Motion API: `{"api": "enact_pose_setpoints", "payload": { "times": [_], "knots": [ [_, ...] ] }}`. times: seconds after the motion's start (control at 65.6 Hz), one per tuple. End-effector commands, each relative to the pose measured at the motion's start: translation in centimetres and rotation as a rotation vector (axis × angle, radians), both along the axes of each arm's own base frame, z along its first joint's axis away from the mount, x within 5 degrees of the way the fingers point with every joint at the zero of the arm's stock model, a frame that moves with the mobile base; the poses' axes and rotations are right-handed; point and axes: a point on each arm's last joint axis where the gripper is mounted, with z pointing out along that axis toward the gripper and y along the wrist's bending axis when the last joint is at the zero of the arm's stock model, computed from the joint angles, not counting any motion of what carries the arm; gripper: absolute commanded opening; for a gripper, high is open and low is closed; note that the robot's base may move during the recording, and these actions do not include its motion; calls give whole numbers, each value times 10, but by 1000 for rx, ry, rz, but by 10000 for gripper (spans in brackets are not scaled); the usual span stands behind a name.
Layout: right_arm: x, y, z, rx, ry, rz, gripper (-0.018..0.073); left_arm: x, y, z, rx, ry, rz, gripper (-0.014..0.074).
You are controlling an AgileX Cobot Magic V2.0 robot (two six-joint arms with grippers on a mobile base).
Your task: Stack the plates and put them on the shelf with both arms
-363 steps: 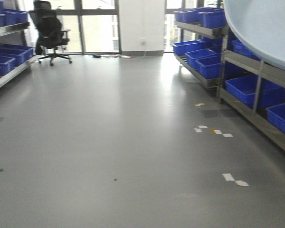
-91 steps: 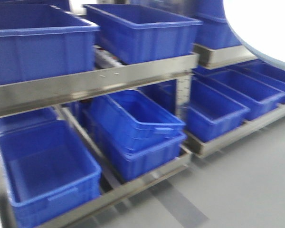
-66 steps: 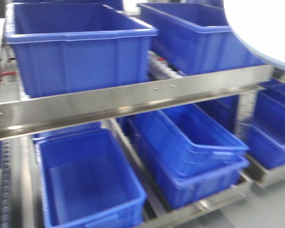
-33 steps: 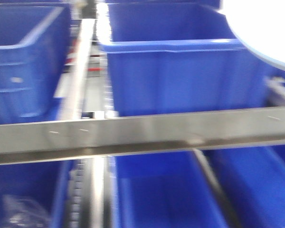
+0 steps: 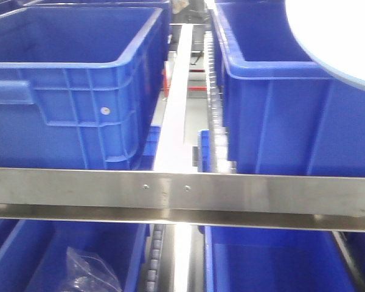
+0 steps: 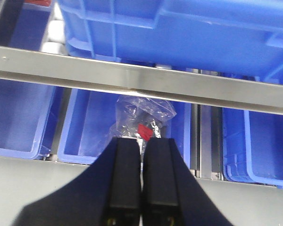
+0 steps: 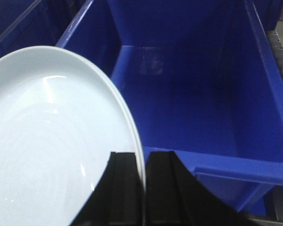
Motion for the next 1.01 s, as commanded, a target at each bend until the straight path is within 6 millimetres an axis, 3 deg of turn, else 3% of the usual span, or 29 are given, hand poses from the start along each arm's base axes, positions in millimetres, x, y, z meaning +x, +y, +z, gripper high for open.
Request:
{"api": "enact_pose_setpoints", "payload": {
  "times": [0.0, 0.991],
  "knots": [
    [1, -1, 18, 12, -126, -16, 57, 6, -1, 15, -21, -102, 2, 104],
    [1, -1, 18, 12, -125, -16, 57, 6, -1, 15, -21, -102, 2, 103]
  ]
}}
